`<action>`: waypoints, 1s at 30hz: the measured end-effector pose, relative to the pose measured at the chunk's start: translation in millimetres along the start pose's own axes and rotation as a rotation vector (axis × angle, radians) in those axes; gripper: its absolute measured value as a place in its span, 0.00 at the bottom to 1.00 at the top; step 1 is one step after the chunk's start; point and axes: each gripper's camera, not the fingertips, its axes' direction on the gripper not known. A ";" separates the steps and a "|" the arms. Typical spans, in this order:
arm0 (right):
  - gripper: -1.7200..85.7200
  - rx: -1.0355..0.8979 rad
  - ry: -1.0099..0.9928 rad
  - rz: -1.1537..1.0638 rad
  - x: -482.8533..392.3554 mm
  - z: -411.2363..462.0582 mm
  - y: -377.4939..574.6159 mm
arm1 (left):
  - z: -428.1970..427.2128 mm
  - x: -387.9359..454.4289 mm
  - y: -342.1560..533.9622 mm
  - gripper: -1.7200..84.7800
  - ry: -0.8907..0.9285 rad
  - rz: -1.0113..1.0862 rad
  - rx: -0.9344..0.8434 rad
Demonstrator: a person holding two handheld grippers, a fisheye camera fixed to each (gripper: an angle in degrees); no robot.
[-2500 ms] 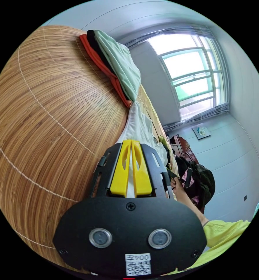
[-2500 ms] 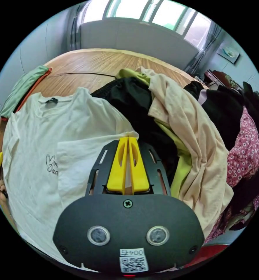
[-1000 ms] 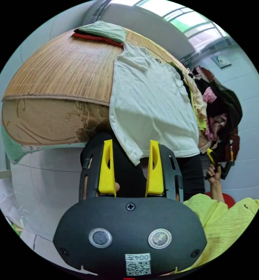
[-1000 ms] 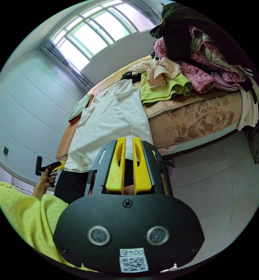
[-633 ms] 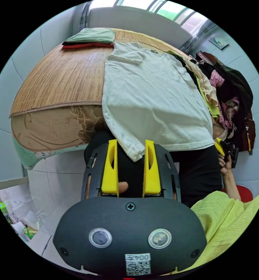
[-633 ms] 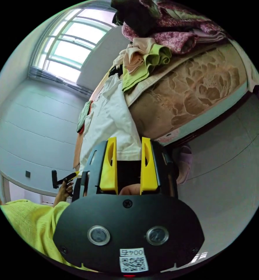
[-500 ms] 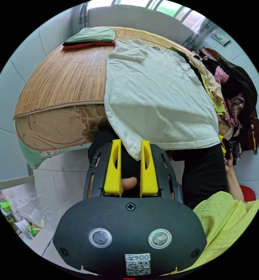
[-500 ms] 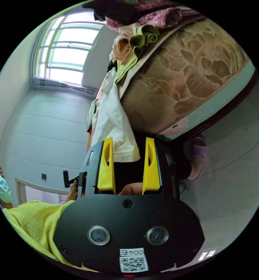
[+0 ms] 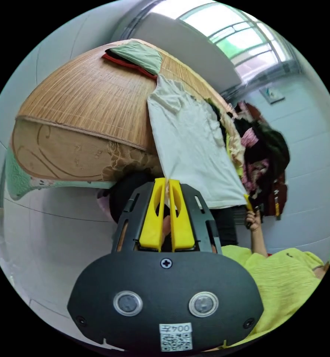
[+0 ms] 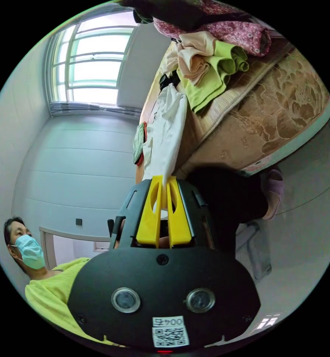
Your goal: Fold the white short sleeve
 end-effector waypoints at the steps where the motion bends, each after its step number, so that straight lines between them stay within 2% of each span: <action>1: 0.04 -0.014 -0.001 0.001 -11.9 -2.3 1.9 | -8.5 -7.4 1.9 0.04 0.031 -0.012 0.011; 6: 0.05 -0.077 0.051 0.017 -32.0 -9.7 27.7 | -23.8 -21.9 18.8 0.04 0.014 0.029 -0.054; 12: 0.06 -0.132 0.091 0.151 7.1 7.0 91.8 | -3.1 -55.6 56.1 0.05 -0.006 0.032 -0.191; 15: 0.08 -0.039 0.182 0.118 5.1 0.9 119.6 | -18.0 -70.6 67.7 0.06 -0.057 0.000 -0.125; 18: 0.10 0.118 0.504 -0.147 -47.2 0.9 128.8 | -38.3 -60.3 55.7 0.07 -0.075 0.058 0.002; 20: 0.11 0.258 0.736 -0.419 -90.7 28.7 125.2 | -33.7 -38.5 33.0 0.08 -0.083 0.143 0.068; 23: 0.12 0.344 0.824 -0.684 -115.1 86.2 101.4 | 11.4 10.3 -25.4 0.10 0.003 0.269 0.086; 26: 0.12 0.265 0.917 -0.839 -110.6 156.7 56.7 | 90.3 76.5 -91.9 0.10 0.060 0.380 0.029; 30: 0.12 0.124 1.014 -0.948 -96.3 228.1 0.6 | 215.6 188.9 -167.4 0.11 -0.046 0.575 -0.071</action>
